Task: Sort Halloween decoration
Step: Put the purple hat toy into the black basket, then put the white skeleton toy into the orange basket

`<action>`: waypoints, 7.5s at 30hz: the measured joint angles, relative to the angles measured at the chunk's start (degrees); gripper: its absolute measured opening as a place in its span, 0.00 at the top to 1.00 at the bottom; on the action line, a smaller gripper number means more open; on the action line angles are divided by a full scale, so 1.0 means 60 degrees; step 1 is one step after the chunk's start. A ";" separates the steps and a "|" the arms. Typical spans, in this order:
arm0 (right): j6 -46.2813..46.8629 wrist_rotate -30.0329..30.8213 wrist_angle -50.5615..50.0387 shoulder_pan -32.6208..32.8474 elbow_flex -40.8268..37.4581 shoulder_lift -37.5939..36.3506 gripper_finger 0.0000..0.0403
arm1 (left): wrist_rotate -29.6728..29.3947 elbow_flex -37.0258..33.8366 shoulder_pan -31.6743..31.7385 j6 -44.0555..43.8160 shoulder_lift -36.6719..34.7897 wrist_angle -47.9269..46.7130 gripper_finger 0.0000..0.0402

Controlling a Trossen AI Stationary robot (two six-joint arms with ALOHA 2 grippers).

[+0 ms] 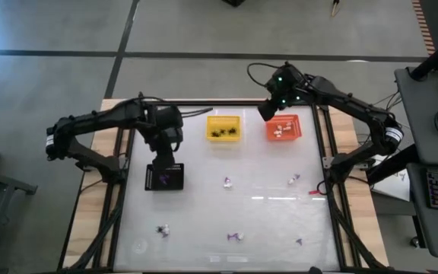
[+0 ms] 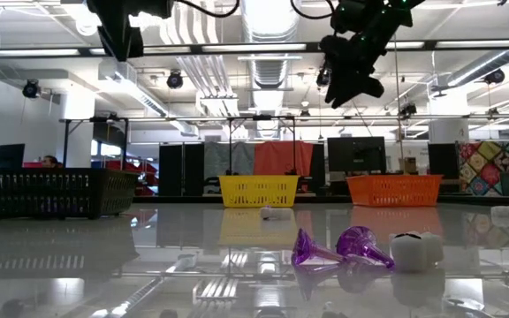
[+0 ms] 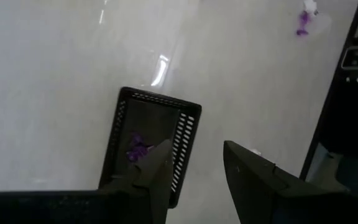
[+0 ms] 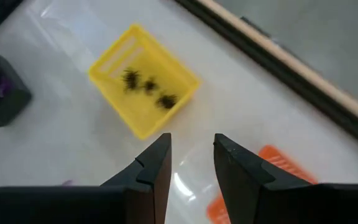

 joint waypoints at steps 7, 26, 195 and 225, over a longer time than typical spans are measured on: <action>0.1197 -0.0056 -0.0381 0.0937 -0.0026 0.0000 0.73 | -0.0076 -0.0003 -0.0858 -0.0282 -0.0271 -0.0314 0.69; 0.4325 0.0422 -0.0568 0.4940 -0.0036 0.0006 0.73 | -0.1824 -0.0007 -0.4057 -0.2849 -0.1497 -0.0292 0.69; 0.6847 0.1927 0.0586 0.8481 -0.0026 0.1843 0.73 | -0.7082 -0.8564 -0.7448 -1.1422 -0.4096 0.4572 1.00; 1.0194 0.4869 -0.2334 0.8505 -0.0137 0.1843 0.73 | -0.7045 -0.7977 -0.7448 -1.0165 -0.4246 0.5434 0.76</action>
